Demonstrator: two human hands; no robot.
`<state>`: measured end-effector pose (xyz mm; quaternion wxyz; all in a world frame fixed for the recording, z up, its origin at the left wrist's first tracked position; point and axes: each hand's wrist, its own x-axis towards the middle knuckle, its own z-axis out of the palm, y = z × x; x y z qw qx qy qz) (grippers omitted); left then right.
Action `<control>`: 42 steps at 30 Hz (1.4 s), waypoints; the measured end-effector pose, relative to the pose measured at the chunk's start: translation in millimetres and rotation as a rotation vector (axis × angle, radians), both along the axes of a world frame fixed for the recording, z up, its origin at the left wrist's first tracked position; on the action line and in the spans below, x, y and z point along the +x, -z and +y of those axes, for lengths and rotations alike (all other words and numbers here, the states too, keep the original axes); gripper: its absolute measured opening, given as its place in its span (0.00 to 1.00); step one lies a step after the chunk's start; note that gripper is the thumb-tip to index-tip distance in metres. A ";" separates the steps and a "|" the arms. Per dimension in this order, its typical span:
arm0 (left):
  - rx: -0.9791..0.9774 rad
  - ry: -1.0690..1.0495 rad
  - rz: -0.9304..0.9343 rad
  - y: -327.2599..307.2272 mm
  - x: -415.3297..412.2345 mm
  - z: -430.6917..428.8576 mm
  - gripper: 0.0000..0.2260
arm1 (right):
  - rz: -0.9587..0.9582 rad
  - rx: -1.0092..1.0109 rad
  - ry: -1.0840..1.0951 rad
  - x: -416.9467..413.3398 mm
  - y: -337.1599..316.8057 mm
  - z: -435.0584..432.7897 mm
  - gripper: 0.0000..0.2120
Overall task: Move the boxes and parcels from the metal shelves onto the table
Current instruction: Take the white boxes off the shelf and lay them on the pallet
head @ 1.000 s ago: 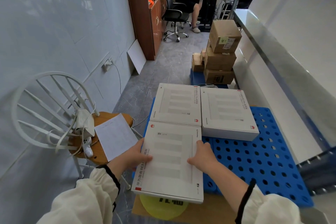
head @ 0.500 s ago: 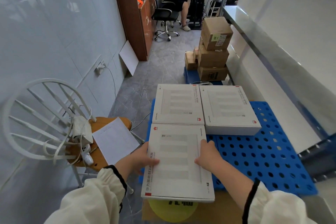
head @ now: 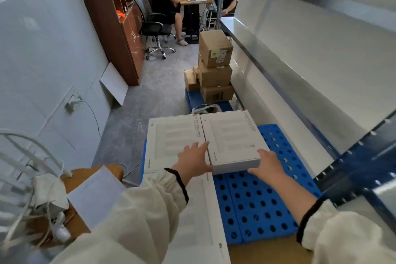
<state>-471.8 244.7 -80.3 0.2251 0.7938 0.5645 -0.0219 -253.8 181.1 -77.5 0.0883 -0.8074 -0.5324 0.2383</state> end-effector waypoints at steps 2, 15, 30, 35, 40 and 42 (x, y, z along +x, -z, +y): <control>-0.048 0.021 0.104 14.6 22.0 5.0 0.40 | 0.019 -0.054 -0.003 18.3 4.7 6.2 0.37; 0.062 -0.053 0.176 36.0 45.5 22.7 0.30 | -0.003 0.055 -0.158 56.0 34.6 45.3 0.20; 0.046 -0.009 0.253 13.8 64.3 16.1 0.45 | -0.145 -0.018 -0.206 63.3 16.6 44.7 0.36; 0.076 0.162 0.215 -14.0 98.7 12.9 0.46 | -0.170 -0.009 -0.146 82.1 -16.4 21.6 0.42; 0.122 0.384 0.159 -31.8 150.3 -12.4 0.47 | -0.116 0.103 0.071 113.5 -46.9 -49.4 0.36; 0.142 0.497 0.142 -32.8 177.9 -30.9 0.47 | -0.139 0.116 0.187 129.7 -54.7 -89.2 0.39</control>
